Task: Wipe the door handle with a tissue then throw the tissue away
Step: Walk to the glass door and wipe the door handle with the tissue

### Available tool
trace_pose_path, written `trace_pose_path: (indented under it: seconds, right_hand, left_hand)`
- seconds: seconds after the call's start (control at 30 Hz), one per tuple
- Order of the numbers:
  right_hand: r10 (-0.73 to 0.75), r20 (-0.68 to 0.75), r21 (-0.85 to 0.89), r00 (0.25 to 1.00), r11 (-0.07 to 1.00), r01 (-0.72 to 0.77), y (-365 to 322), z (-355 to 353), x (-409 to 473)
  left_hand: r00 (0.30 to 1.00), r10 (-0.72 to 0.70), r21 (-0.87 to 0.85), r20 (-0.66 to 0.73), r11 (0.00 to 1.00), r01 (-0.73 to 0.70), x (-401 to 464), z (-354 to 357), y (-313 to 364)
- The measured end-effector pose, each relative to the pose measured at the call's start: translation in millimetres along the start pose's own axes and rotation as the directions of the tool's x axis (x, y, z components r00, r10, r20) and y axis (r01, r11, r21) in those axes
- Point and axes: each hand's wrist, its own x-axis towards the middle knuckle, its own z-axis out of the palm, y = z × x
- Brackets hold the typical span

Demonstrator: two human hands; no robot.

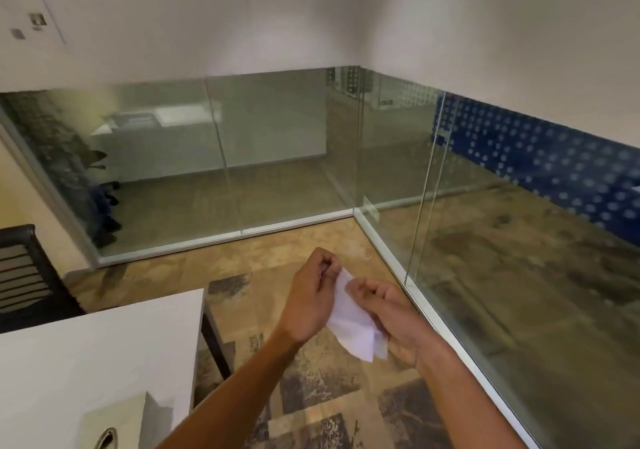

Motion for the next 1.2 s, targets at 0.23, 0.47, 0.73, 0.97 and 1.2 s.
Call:
trace_pose_path:
  seconds: [0.23,0.47,0.73,0.97,1.2]
  right_hand:
    - [-0.081,-0.198,-0.023,0.977,0.997,0.078,-13.5,-86.2,-72.5]
    - [-0.138,-0.39,-0.075,0.91,0.99,0.118,-13.6,-113.7,-92.6]
    - [-0.231,-0.639,-0.098,0.734,0.971,0.22,-25.3,-182.7,-144.3]
    - [-0.258,-0.815,-0.148,0.519,0.958,0.245,-27.6,-231.5,-187.5]
    - [-0.224,-0.913,-0.168,0.341,0.968,0.188,-36.9,-256.8,-208.9]
  left_hand:
    - [0.977,0.08,-0.057,0.196,0.996,-0.07,11.7,84.1,44.9]
    - [0.947,-0.036,-0.157,0.319,0.984,0.09,17.8,123.2,53.9]
    - [0.568,-0.095,-0.204,0.818,0.875,0.439,7.9,212.1,75.7]
    - [0.606,0.006,-0.336,0.795,0.837,0.432,18.3,291.2,98.3]
    - [0.568,-0.004,-0.358,0.823,0.772,0.525,27.2,362.6,127.0]
